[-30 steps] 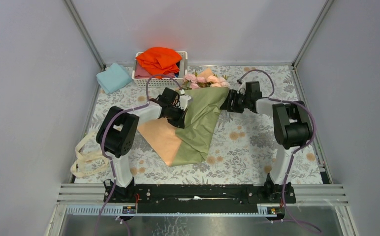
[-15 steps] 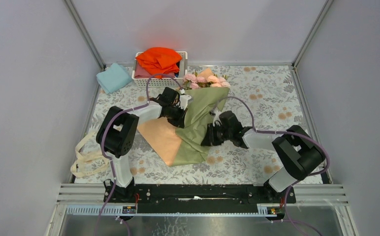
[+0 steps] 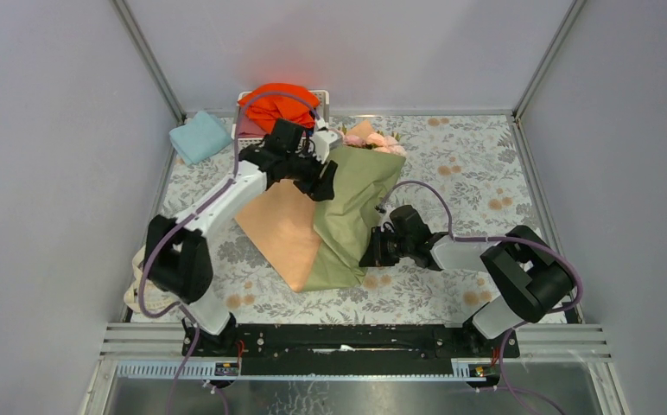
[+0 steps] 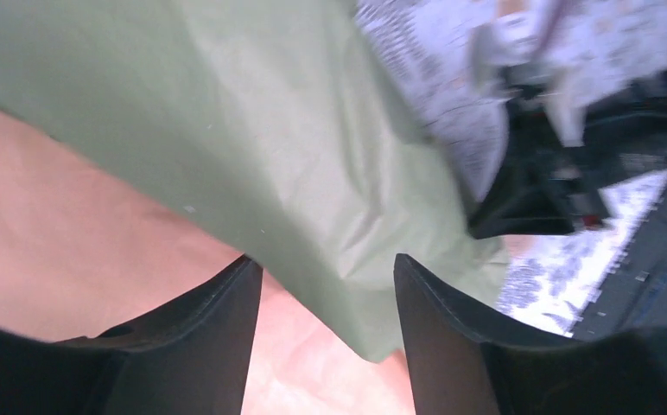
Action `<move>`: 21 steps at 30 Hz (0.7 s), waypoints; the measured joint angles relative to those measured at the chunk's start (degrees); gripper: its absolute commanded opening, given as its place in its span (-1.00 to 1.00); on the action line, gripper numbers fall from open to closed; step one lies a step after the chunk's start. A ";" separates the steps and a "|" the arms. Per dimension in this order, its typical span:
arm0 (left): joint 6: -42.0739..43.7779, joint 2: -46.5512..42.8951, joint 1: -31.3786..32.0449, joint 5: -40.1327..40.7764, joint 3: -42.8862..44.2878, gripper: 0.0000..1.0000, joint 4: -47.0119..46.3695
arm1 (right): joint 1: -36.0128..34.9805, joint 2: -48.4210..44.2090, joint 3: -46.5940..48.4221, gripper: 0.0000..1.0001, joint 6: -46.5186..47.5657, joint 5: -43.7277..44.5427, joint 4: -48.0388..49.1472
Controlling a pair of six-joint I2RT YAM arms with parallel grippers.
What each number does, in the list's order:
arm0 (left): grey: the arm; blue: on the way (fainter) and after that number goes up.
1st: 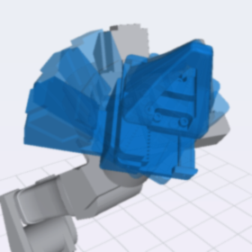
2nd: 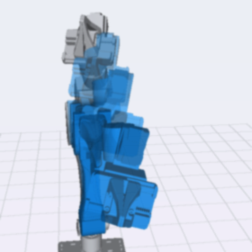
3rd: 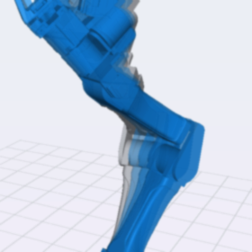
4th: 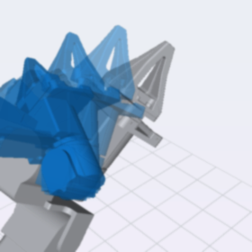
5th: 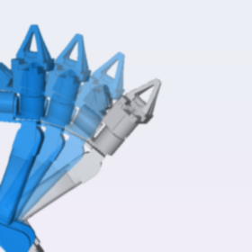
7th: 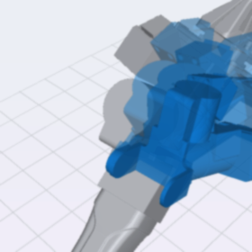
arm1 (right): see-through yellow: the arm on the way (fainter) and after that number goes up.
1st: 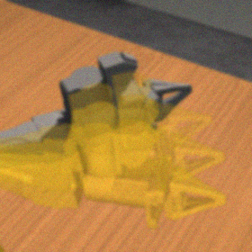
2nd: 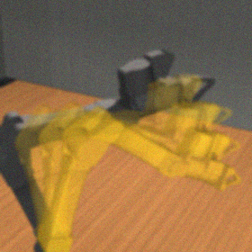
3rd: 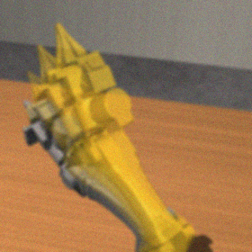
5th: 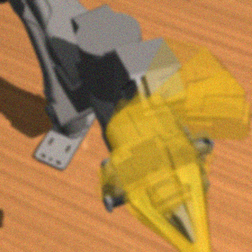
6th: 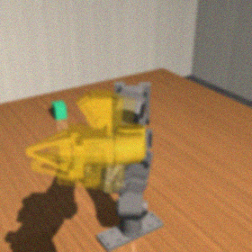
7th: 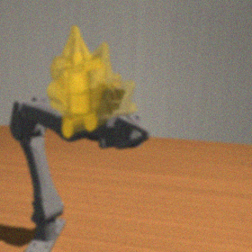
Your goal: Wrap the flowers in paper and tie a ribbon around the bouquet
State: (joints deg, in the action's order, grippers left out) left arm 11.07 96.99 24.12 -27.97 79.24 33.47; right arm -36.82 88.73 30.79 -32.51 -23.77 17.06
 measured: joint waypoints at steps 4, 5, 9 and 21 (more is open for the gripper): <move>1.66 -4.59 2.62 -5.03 3.37 -0.53 2.51 | 0.00 0.02 0.00 -0.64 -0.55 0.02 -0.04; 1.86 -4.98 3.39 -6.21 3.26 -0.57 2.71 | 0.00 0.04 0.00 -0.64 -0.79 0.00 -0.02; 2.16 -3.45 6.67 -9.11 -1.90 -0.58 2.27 | 0.00 0.07 0.00 -0.63 -1.64 -0.79 0.00; 1.57 5.38 8.46 -1.53 -13.27 -0.54 -2.36 | 0.00 0.63 0.00 -0.61 -2.71 -1.40 -0.24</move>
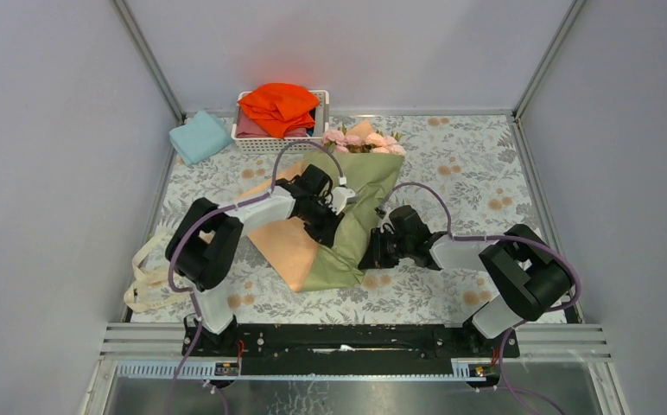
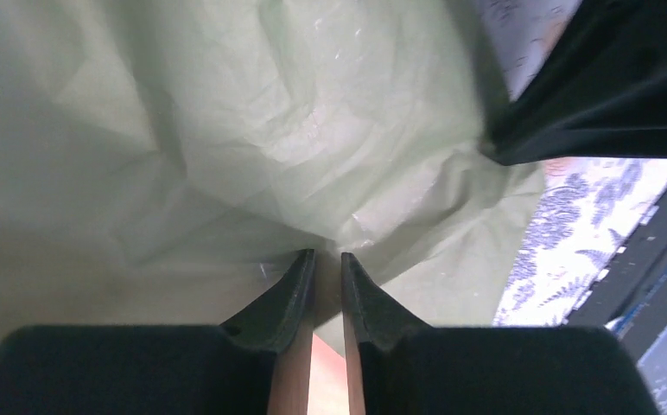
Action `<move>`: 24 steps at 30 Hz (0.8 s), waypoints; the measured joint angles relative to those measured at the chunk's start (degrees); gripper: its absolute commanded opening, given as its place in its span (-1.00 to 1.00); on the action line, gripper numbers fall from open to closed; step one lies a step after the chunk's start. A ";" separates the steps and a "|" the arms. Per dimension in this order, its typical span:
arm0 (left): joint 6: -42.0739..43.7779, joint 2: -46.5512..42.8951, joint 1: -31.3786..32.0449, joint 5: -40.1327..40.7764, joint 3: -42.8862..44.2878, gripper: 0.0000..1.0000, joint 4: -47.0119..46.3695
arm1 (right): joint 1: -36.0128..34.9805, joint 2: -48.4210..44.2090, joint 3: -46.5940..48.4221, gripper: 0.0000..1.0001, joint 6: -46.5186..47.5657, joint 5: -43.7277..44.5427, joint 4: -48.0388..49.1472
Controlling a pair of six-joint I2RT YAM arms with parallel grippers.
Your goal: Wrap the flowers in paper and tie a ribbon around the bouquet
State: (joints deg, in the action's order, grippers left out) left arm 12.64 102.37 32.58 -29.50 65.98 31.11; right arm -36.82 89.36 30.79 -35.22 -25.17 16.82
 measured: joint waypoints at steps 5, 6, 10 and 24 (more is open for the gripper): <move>0.39 3.17 0.00 1.64 -2.08 -0.54 -2.29 | 0.00 -0.17 1.88 -0.62 2.16 -2.08 -3.82; 0.42 3.08 -0.15 1.60 -2.25 -0.54 -2.60 | 0.00 -0.37 2.43 -0.62 2.45 -2.97 -4.37; 0.44 2.73 -0.22 1.42 -2.93 -0.53 -3.43 | -0.02 -0.94 4.55 -0.69 1.81 -6.16 -3.19; 0.50 2.49 -2.80 -1.73 -4.20 -0.53 -5.03 | -1.92 7.61 1.38 -0.86 -4.31 -6.93 9.70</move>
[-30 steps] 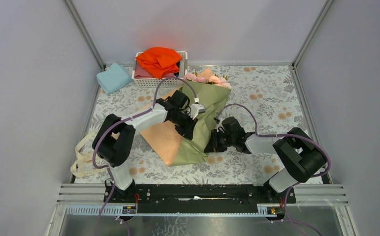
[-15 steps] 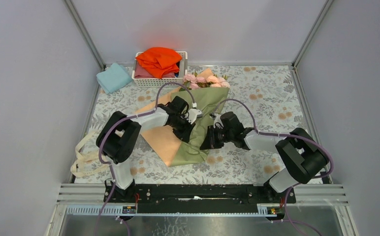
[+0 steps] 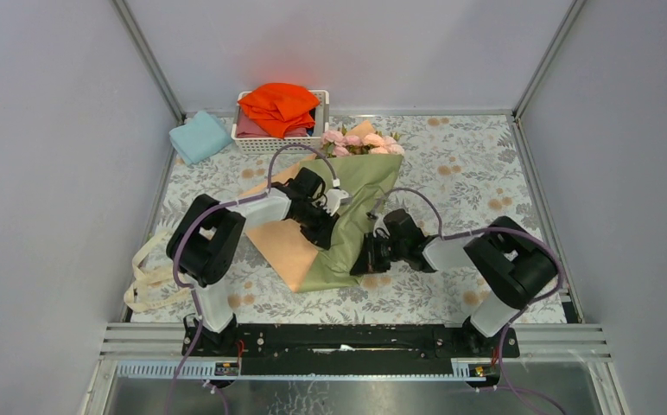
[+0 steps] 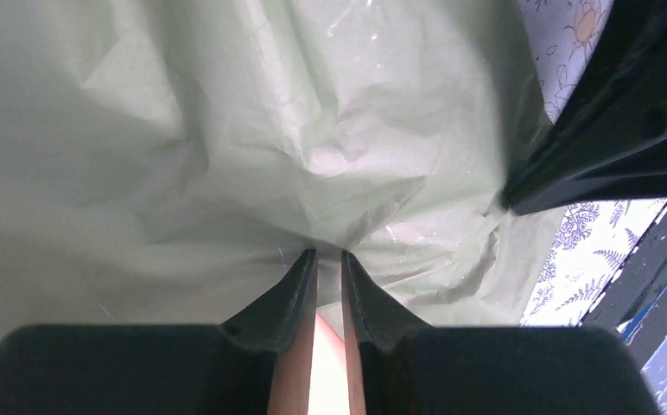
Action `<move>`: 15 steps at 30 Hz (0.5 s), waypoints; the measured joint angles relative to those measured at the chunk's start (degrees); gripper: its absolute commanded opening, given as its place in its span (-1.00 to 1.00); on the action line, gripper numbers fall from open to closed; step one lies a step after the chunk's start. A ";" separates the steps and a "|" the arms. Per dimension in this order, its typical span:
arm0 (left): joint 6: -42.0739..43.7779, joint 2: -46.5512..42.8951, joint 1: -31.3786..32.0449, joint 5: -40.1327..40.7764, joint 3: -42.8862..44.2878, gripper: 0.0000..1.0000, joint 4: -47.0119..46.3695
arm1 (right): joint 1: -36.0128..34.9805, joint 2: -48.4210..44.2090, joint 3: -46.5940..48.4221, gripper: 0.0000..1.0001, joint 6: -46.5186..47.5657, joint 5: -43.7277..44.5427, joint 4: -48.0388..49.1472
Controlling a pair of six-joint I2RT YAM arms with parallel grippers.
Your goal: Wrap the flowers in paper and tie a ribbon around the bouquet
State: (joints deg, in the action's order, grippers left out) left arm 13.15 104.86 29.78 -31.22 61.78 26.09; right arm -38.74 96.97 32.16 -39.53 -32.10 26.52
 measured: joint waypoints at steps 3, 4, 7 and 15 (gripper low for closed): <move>0.33 0.00 -0.61 -0.28 -0.17 -0.52 -0.28 | -0.28 -4.85 -3.48 -0.86 1.22 0.85 -4.74; 0.46 0.00 -0.76 -0.28 -0.20 -0.51 -0.33 | -0.44 -6.95 -4.39 -0.85 1.81 1.29 -6.97; 0.85 0.00 -0.96 -0.57 -0.20 -0.49 -0.37 | -0.55 -10.51 -4.94 -0.80 3.67 2.10 -13.33; 2.32 -0.15 -1.07 -2.25 -0.72 -0.43 -0.81 | 10.10 -15.13 1.51 0.21 10.99 4.09 -28.39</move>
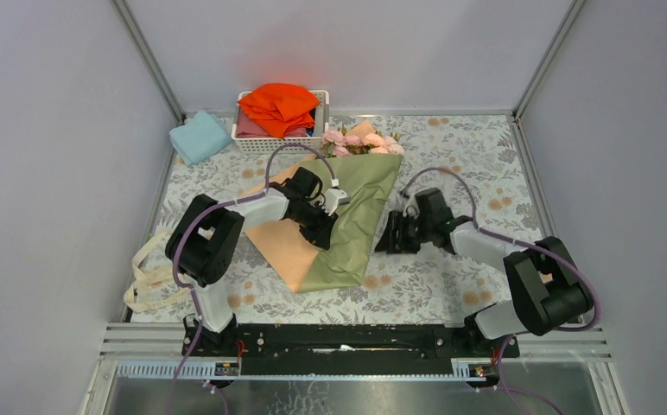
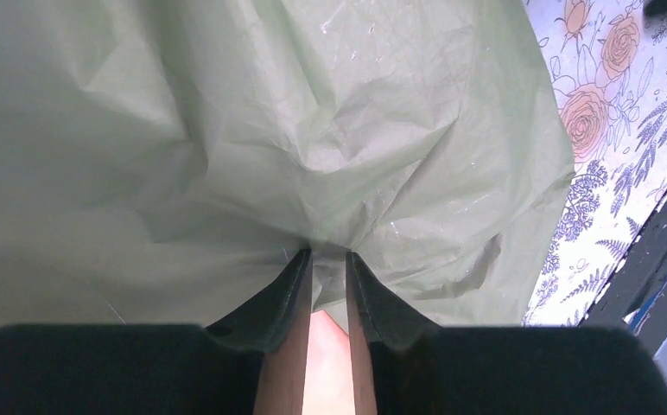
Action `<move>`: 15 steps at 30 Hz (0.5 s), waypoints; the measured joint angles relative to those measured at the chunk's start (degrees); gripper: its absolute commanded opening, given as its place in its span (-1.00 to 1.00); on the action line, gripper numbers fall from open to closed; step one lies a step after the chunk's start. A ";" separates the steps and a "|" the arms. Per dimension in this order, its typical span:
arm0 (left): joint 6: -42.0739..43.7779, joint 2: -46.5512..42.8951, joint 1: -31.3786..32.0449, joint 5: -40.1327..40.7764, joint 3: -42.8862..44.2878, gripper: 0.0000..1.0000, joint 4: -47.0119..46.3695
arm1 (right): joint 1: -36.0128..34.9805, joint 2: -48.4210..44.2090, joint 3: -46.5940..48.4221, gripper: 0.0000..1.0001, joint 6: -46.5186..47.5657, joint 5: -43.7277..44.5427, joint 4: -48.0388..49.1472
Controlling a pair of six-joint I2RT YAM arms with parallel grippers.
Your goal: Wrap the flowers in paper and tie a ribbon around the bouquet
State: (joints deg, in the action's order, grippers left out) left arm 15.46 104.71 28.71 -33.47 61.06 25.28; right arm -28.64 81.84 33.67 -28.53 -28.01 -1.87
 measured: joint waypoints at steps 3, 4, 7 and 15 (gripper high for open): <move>0.20 -0.02 -0.22 -0.22 -0.04 -0.42 0.00 | 8.74 3.17 5.40 0.46 1.51 -0.59 2.21; 0.20 -0.02 -0.22 -0.22 -0.04 -0.42 0.00 | 10.97 5.44 7.82 0.47 1.77 -0.85 3.39; 0.31 -0.02 -0.22 -0.22 -0.04 -0.40 0.00 | 16.04 13.75 15.65 0.47 2.36 -1.70 7.08; 1.99 -0.63 1.18 1.01 -0.46 -0.39 -0.13 | 24.65 32.79 40.83 0.29 9.51 -5.92 8.02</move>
State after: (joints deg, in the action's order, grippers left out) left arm 17.45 104.07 29.89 -32.47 60.60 25.15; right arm -3.99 114.63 74.50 -19.03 -33.93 6.15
